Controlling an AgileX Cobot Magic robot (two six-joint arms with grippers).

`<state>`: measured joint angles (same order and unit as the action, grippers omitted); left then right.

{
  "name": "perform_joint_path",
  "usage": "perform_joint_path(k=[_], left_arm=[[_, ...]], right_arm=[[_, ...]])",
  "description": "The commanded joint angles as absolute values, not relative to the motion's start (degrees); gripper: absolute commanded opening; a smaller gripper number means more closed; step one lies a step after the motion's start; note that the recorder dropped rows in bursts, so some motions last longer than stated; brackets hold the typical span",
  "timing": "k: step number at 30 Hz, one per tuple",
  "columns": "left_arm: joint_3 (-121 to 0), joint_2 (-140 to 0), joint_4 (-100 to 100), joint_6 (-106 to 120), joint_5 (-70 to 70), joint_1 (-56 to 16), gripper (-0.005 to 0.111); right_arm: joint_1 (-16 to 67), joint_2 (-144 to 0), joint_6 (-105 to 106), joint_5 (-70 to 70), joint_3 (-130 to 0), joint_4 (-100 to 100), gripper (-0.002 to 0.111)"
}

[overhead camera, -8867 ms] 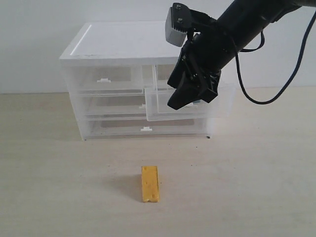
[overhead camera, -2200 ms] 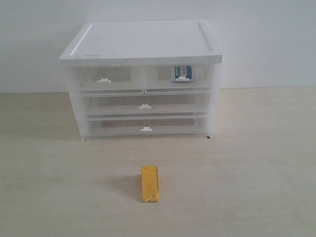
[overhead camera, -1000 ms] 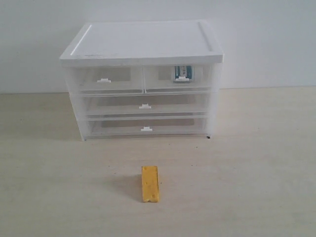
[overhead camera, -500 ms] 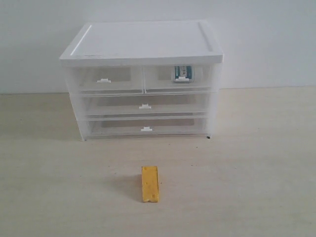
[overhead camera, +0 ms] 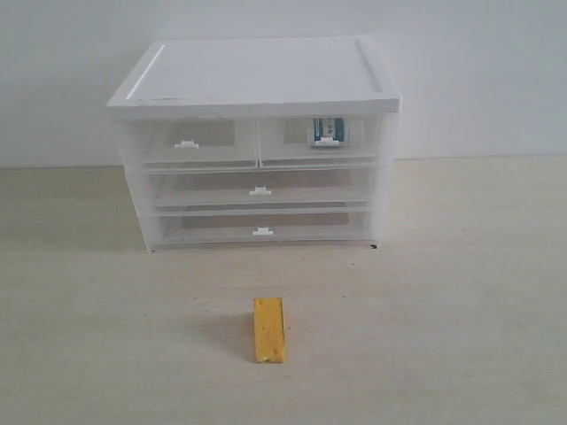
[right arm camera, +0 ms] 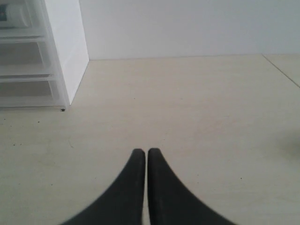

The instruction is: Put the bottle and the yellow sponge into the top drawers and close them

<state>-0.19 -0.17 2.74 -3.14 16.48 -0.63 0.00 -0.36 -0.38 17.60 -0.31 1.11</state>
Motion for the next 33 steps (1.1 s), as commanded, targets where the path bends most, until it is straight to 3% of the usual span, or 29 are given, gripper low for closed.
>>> perform_joint_path(k=[1,17,28,33], left_arm=[[0.0,0.0,2.3,-3.0,16.3,-0.5,0.004],[0.0,0.0,4.0,-0.4,14.9,-0.5,0.004],[0.0,0.0,3.7,-12.5,-25.2,-0.5,0.004],[-3.1,-2.3,3.7,-12.4,-28.3,-0.5,0.004]], right_arm=[[-0.1,0.0,0.0,17.9,0.0,1.4,0.000],[-0.1,0.0,0.0,18.6,0.0,1.4,0.000],[-0.1,0.0,0.0,18.6,0.0,1.4,0.000],[-0.1,0.0,0.0,18.6,0.0,1.4,0.000]])
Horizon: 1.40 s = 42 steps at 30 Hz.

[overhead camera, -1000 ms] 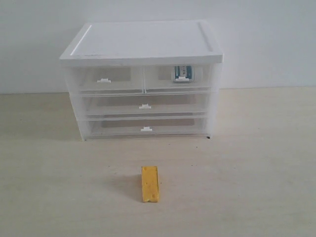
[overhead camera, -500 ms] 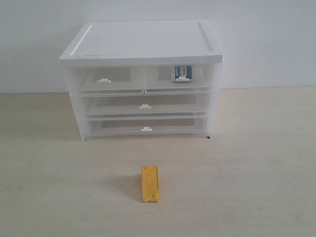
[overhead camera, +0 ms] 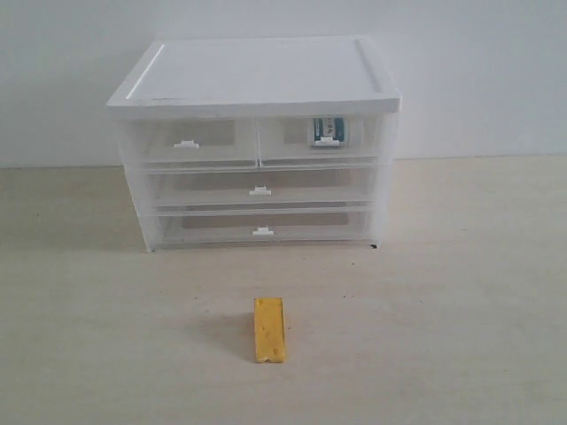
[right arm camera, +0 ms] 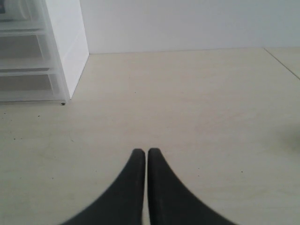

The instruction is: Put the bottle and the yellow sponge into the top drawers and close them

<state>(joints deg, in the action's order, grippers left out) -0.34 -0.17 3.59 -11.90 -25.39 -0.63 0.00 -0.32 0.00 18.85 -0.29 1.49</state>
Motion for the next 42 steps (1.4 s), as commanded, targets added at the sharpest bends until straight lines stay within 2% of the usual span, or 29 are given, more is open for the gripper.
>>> perform_joint_path(k=[1,19,26,31,34,42], left_arm=[[-4.0,-3.4,3.7,-11.9,-28.2,-0.5,0.004],[-24.7,-44.6,5.5,-10.8,-25.5,-0.6,0.004],[-29.1,-57.3,17.3,-21.5,-30.9,-0.7,0.004],[-29.9,-64.1,18.7,-22.9,-34.8,-1.0,0.004],[-29.9,-66.9,15.7,-18.7,-35.3,-3.4,0.004],[-29.9,-73.8,-10.0,7.0,-39.8,-16.6,0.004]], right_arm=[[-0.1,0.0,0.0,18.6,0.0,1.4,0.000],[-0.1,0.0,0.0,18.6,0.0,1.4,0.000],[-0.1,0.0,0.0,18.5,0.0,1.4,0.000],[-0.1,0.0,0.0,18.5,0.0,1.4,0.000],[-0.1,0.0,0.0,18.5,0.0,1.4,0.000],[-0.1,0.0,0.0,18.5,0.0,1.4,0.000]])
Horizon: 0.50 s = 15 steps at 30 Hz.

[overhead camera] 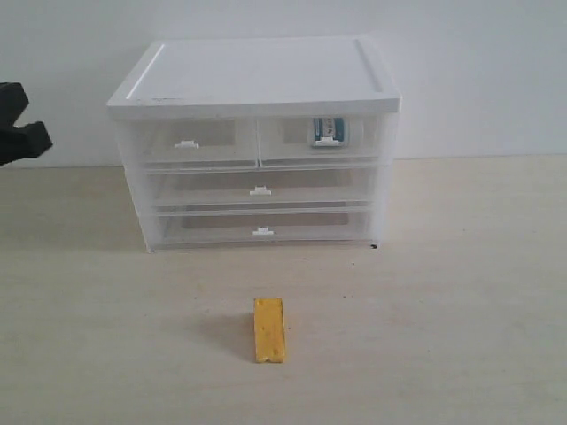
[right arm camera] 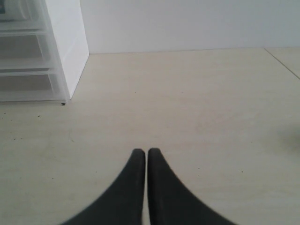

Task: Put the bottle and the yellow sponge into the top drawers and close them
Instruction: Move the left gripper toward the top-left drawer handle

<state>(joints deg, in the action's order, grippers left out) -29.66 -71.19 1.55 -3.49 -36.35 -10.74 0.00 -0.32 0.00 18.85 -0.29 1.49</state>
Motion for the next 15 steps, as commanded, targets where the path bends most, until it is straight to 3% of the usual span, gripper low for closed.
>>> perform_joint_path(k=[1,15], left_arm=[[-29.9,-74.4,-11.8,7.9,-40.5,-17.8,0.004],[-29.9,-91.7,-25.0,11.9,-59.3,-32.9,0.004]], right_arm=[[-0.1,0.0,0.0,18.5,0.0,1.4,0.000],[-0.1,0.0,0.0,18.5,0.0,1.4,0.000]])
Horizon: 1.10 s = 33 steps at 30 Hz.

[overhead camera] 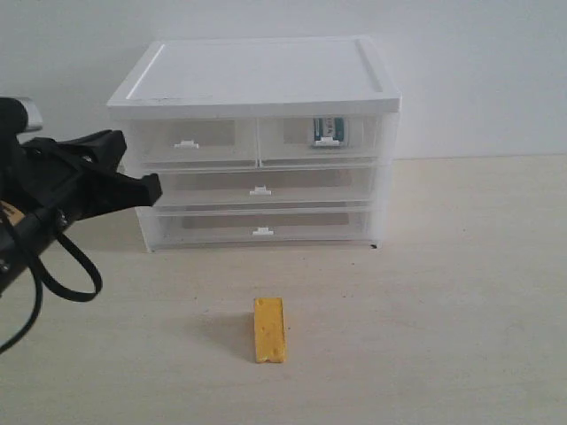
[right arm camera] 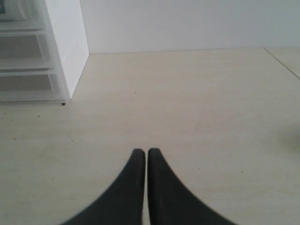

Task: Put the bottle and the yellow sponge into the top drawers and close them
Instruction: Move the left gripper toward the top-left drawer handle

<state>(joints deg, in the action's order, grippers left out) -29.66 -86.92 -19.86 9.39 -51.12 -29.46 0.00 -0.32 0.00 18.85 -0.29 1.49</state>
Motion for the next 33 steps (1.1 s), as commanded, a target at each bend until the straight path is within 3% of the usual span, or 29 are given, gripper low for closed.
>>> perform_joint_path(k=[1,7,23,26,33], left_arm=[[-29.9,-93.2,-25.8,12.1,-61.6,-33.6,0.004],[-30.0,-100.2,-26.9,11.1,-70.0,-37.0,0.004],[-34.5,-107.7,-27.7,7.1,-70.0,-37.4,0.006],[-34.5,-107.7,-23.4,7.1,-70.0,-37.3,0.017],[-34.5,-107.7,-21.4,7.1,-70.0,-37.3,0.061]], right_arm=[[-0.1,0.0,0.0,18.5,0.0,1.4,0.000],[-0.1,0.0,0.0,18.5,0.0,1.4,0.000],[-0.1,0.0,0.0,18.5,0.0,1.4,0.000],[-0.1,0.0,0.0,18.5,0.0,1.4,0.000],[-0.1,0.0,0.0,18.5,0.0,1.4,0.000]])
